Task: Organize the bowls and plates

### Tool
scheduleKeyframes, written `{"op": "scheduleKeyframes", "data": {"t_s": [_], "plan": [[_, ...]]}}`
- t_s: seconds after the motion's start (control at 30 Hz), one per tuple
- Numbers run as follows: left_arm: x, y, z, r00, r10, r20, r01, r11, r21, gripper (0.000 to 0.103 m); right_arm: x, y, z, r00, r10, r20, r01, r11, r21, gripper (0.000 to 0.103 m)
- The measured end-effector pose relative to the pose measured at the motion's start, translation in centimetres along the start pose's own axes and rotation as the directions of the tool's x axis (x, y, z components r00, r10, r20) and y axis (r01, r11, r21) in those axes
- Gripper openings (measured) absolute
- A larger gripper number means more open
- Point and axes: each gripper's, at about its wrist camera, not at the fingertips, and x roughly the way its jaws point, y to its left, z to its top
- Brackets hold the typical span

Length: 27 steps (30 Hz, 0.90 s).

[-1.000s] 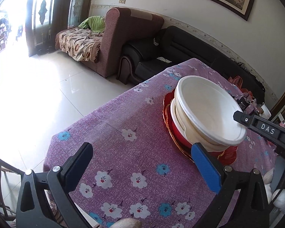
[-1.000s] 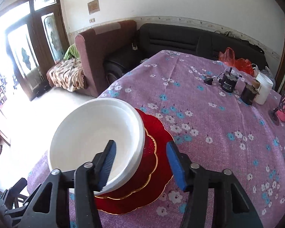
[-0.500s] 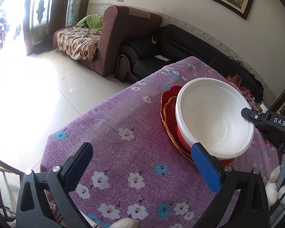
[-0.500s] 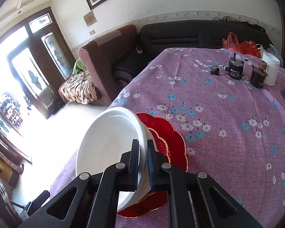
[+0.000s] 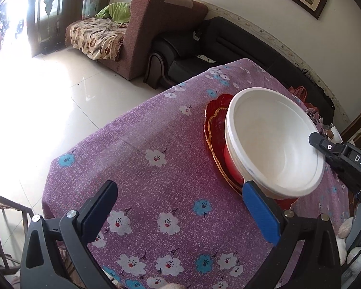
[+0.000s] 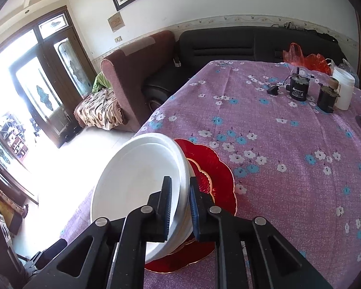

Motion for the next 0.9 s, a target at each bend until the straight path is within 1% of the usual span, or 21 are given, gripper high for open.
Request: {"op": "scheduleKeyframes", "data": {"t_s": [0.07,0.1,0.27,0.33,0.37,0.43,0.47,0.5,0.53,0.57,0.6,0.63,0.7,0.83,0.9], "plan": [[0.0,0.3,0.0,1.000,0.003,0.003,-0.003,1.000,-0.008,0.103,-0.3,-0.1,-0.1,1.000,0.010,0.010,-0.010,1.000,0.010,0.055],[0.0,0.4,0.0,1.000,0.004,0.007,-0.004,1.000,-0.008,0.103,-0.6,-0.3,-0.1,1.000,0.011,0.022,-0.011,1.000,0.016,0.059],[-0.4,0.3,-0.1,0.999,0.022,0.030,-0.022,1.000,0.008,0.103,-2.1,-1.0,-0.5,0.997,0.003,0.072,-0.006,0.999,0.039,0.060],[-0.5,0.0,-0.2,0.998,0.039,0.039,-0.041,0.999,0.029,0.103,-2.7,-1.3,-0.8,0.996,-0.003,0.086,0.000,0.999,0.043,0.060],[-0.5,-0.2,-0.2,0.998,0.043,0.039,-0.045,0.998,0.039,0.103,-2.9,-1.4,-1.0,0.996,-0.015,0.092,0.011,0.999,0.038,0.060],[-0.4,-0.5,-0.3,0.999,0.030,0.028,-0.031,0.999,0.042,0.103,-2.9,-1.0,-1.3,0.993,-0.067,0.095,0.068,0.998,-0.007,0.060],[-0.4,-0.5,-0.4,1.000,0.019,0.021,-0.020,0.999,0.036,0.103,-2.8,-0.8,-1.4,0.989,-0.106,0.100,0.110,0.993,-0.036,0.059],[-0.4,-0.5,-0.4,1.000,0.012,0.018,-0.013,0.999,0.031,0.103,-2.8,-0.6,-1.5,0.984,-0.141,0.113,0.147,0.988,-0.051,0.044],[-0.5,-0.5,-0.5,1.000,0.015,0.019,-0.015,0.999,0.031,0.103,-2.8,-0.5,-1.5,0.981,-0.153,0.116,0.160,0.986,-0.056,0.025],[-0.6,-0.5,-0.4,1.000,0.019,0.023,-0.020,0.999,0.033,0.103,-2.6,-0.5,-1.5,0.984,-0.146,0.103,0.153,0.987,-0.059,0.023],[-0.7,-0.6,-0.4,0.999,0.023,0.030,-0.024,0.999,0.033,0.103,-2.4,-0.5,-1.5,0.987,-0.137,0.088,0.142,0.988,-0.062,0.022],[-0.9,-0.6,-0.4,0.999,0.024,0.035,-0.025,0.999,0.031,0.103,-2.1,-0.4,-1.6,0.988,-0.133,0.081,0.139,0.988,-0.068,0.019],[-1.2,-0.5,-0.4,0.999,0.027,0.044,-0.028,0.999,0.034,0.103,-1.9,-0.1,-1.7,0.987,-0.138,0.080,0.145,0.986,-0.086,0.018],[-1.2,-0.6,-0.4,0.999,0.029,0.040,-0.031,0.999,0.042,0.103,-1.3,-0.2,-1.6,0.994,-0.101,0.049,0.105,0.991,-0.087,0.019],[-1.1,-0.8,-0.4,0.999,0.035,0.041,-0.037,0.998,0.052,0.103,-1.4,-0.3,-1.5,0.995,-0.091,0.049,0.094,0.993,-0.076,0.019]]}}
